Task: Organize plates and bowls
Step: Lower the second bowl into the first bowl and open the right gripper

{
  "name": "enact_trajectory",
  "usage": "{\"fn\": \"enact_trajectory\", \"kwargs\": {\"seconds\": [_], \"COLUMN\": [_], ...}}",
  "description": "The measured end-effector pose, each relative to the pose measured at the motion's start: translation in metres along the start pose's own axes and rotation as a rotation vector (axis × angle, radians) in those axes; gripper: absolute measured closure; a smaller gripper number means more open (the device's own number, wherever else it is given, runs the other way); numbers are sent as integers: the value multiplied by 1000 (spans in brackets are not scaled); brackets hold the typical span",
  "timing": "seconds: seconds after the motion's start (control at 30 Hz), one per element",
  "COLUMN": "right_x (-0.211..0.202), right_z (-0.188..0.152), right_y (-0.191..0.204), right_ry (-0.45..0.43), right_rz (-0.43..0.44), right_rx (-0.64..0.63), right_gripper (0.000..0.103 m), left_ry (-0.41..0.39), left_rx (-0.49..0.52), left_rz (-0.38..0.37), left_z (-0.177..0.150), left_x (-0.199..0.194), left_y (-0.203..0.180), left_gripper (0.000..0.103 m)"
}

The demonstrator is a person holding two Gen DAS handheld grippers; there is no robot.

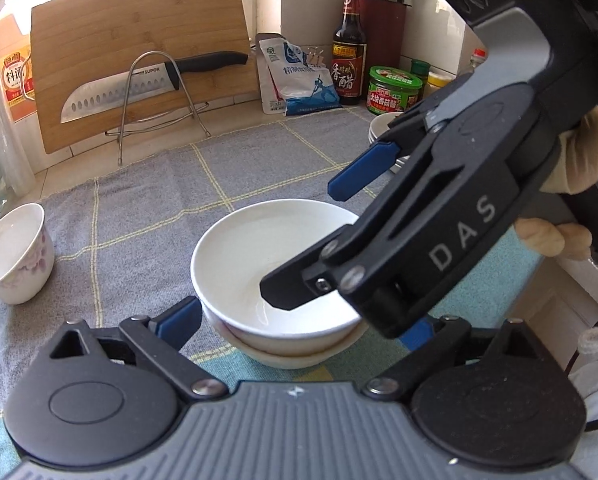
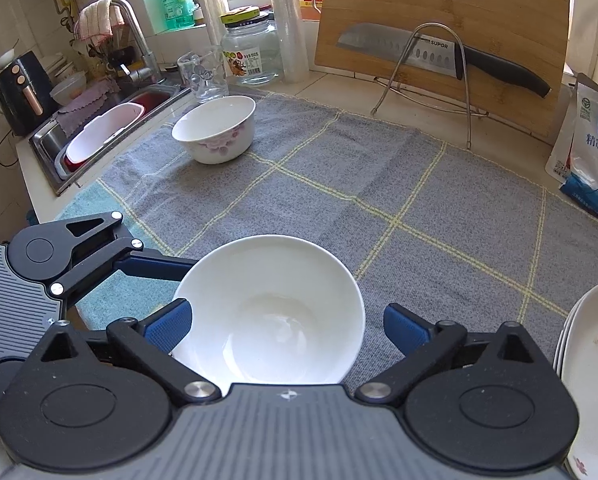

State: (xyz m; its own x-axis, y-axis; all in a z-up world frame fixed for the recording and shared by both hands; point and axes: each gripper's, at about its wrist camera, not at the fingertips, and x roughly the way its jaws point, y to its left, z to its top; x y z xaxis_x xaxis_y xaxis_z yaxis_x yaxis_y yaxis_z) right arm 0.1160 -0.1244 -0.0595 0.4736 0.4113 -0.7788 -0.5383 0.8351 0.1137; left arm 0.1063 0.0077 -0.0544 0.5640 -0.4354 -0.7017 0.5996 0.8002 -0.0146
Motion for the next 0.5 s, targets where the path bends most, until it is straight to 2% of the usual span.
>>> {"fn": "enact_trajectory", "kwargs": {"seconds": [0.23, 0.5], "right_x": [-2, 0], "right_z": [8, 25], "right_y": [8, 28], "right_ry": [-13, -30], "right_rz": [0, 11], "right_rx": [-43, -114], "right_gripper": [0, 0], "left_ry": [-8, -28], "left_rx": [-30, -88], "left_rz": [15, 81], "left_z": [-5, -14], "left_x": [-17, -35], "left_y": [10, 31], "left_gripper": [4, 4]}}
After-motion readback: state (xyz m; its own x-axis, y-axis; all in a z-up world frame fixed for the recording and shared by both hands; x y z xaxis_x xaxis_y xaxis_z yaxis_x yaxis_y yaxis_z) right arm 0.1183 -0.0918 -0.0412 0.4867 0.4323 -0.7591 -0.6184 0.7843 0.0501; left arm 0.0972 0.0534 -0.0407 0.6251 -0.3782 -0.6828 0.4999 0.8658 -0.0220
